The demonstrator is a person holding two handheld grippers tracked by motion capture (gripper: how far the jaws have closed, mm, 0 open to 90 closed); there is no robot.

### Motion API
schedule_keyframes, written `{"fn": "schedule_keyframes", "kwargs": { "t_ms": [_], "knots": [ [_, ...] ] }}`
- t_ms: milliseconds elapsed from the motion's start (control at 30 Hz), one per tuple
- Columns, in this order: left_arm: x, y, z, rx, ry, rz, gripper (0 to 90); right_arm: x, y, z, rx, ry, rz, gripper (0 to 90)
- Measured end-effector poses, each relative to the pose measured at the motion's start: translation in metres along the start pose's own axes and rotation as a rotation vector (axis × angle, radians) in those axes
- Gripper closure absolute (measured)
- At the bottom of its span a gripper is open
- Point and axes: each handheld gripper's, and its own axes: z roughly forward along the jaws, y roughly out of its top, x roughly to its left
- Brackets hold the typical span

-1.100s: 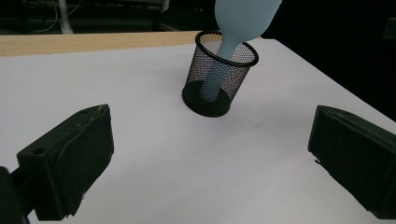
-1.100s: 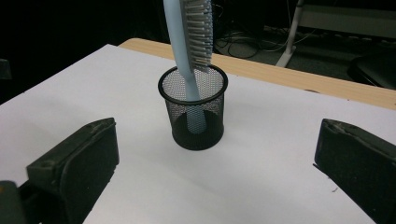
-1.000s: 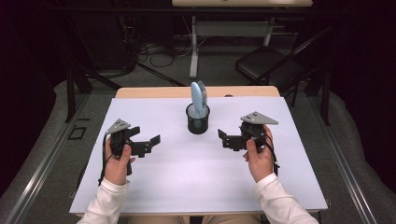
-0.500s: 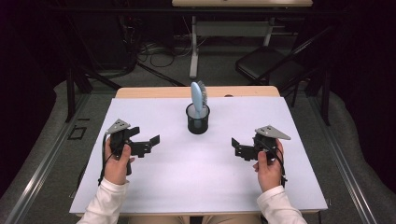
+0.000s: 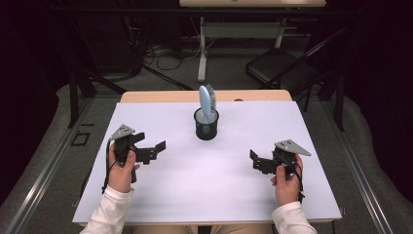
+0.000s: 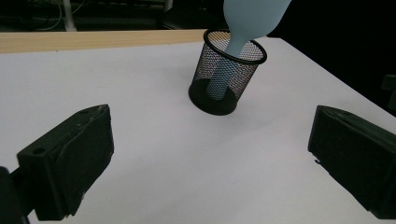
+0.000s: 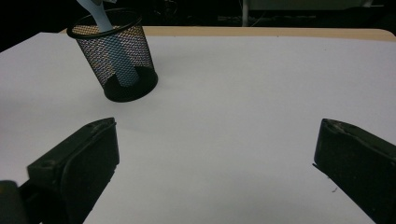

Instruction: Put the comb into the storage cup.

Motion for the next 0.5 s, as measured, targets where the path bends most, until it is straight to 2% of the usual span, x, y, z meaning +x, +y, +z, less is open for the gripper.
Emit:
{"fn": "schedule_keyframes", "kwargs": {
  "t_ms": [500],
  "knots": [
    [0.004,0.001,-0.002,-0.004,0.006,-0.008,0.4,-0.011,-0.010,0.000,0.011,-0.026,0.047,0.2]
  ]
}}
